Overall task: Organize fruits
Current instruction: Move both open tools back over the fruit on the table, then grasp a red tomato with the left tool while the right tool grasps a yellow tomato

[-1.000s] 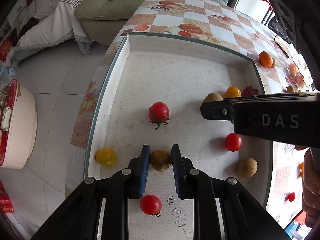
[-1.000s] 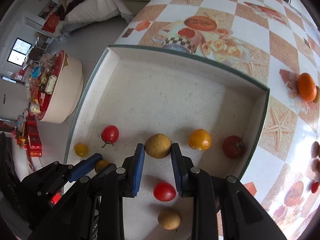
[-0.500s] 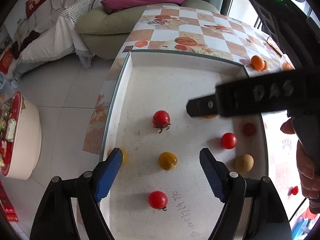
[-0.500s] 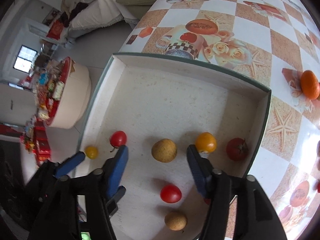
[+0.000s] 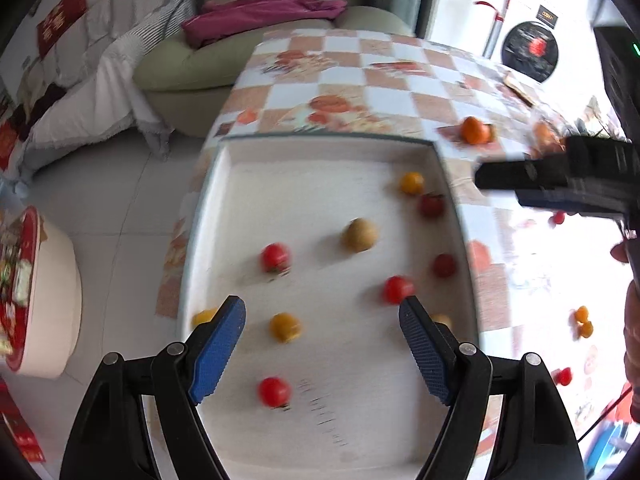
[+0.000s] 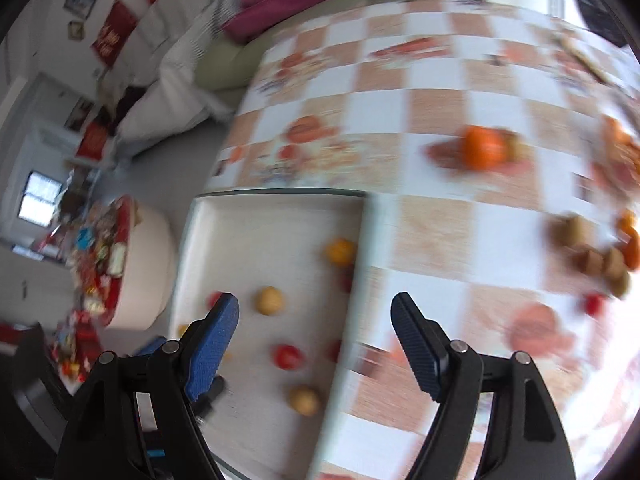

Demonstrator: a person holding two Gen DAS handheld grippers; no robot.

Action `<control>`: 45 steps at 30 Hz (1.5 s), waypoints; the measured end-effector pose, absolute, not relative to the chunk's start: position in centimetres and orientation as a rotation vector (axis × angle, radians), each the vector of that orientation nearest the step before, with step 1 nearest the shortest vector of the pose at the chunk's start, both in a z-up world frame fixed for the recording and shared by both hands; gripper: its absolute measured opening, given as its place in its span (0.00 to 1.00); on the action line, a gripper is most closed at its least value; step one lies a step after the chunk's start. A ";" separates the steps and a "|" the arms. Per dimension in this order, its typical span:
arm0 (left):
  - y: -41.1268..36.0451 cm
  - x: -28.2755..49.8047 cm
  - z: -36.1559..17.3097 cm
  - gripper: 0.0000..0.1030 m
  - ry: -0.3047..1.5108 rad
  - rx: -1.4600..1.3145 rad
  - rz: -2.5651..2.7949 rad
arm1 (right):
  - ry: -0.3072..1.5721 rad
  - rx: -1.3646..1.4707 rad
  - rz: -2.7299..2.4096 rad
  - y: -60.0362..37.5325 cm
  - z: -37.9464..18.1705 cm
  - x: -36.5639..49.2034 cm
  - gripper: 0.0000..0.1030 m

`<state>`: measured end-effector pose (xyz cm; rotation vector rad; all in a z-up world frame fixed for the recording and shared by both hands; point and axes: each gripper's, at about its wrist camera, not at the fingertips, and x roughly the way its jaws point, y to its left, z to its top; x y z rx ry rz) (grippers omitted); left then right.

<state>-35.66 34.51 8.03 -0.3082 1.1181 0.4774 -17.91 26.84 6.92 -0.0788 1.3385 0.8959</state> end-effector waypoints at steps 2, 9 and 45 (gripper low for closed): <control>33.5 -34.5 8.5 0.78 1.113 -0.283 0.450 | 1.329 -0.089 0.837 24.1 7.1 -17.6 0.79; 28.9 -29.0 9.7 0.78 1.096 -0.210 0.309 | 1.328 -0.110 0.638 14.2 7.0 -17.1 0.79; 14.9 -12.0 2.2 0.55 1.198 -0.115 0.044 | 1.375 -0.178 0.544 5.8 1.2 -20.8 0.39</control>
